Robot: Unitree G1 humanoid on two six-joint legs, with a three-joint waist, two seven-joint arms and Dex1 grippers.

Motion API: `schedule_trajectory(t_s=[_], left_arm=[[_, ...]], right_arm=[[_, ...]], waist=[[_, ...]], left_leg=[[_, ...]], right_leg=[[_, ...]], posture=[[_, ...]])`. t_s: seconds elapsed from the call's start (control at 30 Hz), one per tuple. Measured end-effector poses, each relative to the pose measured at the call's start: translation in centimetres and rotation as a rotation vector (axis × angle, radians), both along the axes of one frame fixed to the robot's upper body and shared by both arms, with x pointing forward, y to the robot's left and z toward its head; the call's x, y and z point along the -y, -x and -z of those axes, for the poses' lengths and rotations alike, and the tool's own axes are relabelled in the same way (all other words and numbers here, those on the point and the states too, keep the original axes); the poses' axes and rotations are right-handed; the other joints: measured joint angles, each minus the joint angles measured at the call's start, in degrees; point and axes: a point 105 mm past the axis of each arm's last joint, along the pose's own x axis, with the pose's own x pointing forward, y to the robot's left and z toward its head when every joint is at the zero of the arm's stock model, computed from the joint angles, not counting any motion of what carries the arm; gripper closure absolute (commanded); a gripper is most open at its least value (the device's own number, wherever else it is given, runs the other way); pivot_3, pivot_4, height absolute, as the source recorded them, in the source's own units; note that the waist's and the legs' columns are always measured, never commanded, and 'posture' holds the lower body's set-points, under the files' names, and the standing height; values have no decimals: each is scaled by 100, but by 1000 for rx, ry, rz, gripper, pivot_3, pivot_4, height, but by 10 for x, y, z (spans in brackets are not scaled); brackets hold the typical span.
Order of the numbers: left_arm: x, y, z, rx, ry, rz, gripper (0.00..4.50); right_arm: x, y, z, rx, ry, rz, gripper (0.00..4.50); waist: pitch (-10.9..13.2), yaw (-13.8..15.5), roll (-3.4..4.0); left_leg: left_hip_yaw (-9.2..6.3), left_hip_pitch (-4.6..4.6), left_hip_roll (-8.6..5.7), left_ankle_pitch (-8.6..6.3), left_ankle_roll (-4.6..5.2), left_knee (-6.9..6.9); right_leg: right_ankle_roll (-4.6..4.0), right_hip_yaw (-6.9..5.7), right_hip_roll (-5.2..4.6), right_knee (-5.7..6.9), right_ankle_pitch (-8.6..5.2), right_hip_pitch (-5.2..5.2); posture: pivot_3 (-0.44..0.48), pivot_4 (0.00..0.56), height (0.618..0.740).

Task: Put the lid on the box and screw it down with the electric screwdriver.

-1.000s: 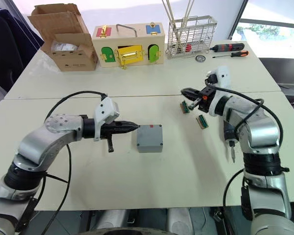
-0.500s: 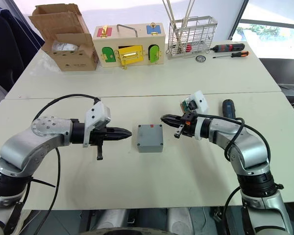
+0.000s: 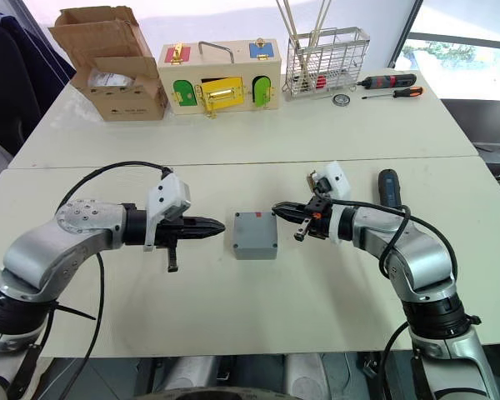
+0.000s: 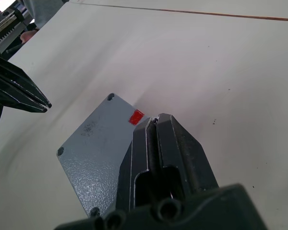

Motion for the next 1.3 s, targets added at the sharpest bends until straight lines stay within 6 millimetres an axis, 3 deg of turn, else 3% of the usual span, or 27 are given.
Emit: schedule_trajectory(t_s=[0.53, 0.63, 0.73, 0.87, 0.97, 1.2, 1.27, 1.3], left_arm=[[-1, -3, 1, 13, -4, -11, 4500], [-1, -3, 2, 12, -4, -11, 4500], [-1, -4, 2, 15, -7, -13, 4500], [0, -4, 1, 20, 0, -10, 4500], [3, -4, 1, 25, 11, -1, 4500], [15, -3, -8, 45, 47, 43, 4500], [25, 0, -10, 55, 56, 90, 4500], [30, 4, -11, 59, 63, 122, 4500]], right_arm=[[-3, 1, 6, -4, 31, -13, 4450], [-6, 2, 8, -8, 36, -25, 3244], [-5, 2, 8, -2, 46, -25, 1617], [0, 1, 8, 4, 71, -14, 185], [12, 2, 6, -3, 108, -9, 23], [54, -3, -47, 37, 106, 86, 23], [86, -13, -63, -1, 176, 189, 23], [114, -21, -74, -23, 208, 302, 23]], waist=[[0, -1, 0], [0, -1, 0], [0, 2, 0], [0, 3, 0], [0, 14, 0], [1, 15, 0], [3, 36, 4], [4, 59, 5]], left_leg=[[0, 0, 0, 0, 0, 0], [0, 0, 0, 0, 0, 0], [0, 0, 0, 0, 0, 0], [0, 0, 0, 0, 0, 0], [1, -1, -1, 0, 0, 0], [2, 0, 0, -2, 4, 1], [7, -2, -6, -4, 8, 8], [13, -2, -11, -5, 10, 9]], right_leg=[[0, 0, 0, 0, 0, 0], [0, 0, 0, 0, 0, 0], [0, 0, 0, 0, 0, 0], [0, 0, 0, 0, 0, 0], [0, 0, 0, -1, 0, 0], [0, -1, 0, -3, 0, 3], [0, 1, -6, -5, 0, 6], [0, 3, -12, -7, 0, 6]], posture=[[0, 150, 730], [0, 150, 730], [0, 150, 730], [0, 150, 730], [0, 150, 730], [0, 150, 730], [0, 150, 730], [0, 150, 730]])
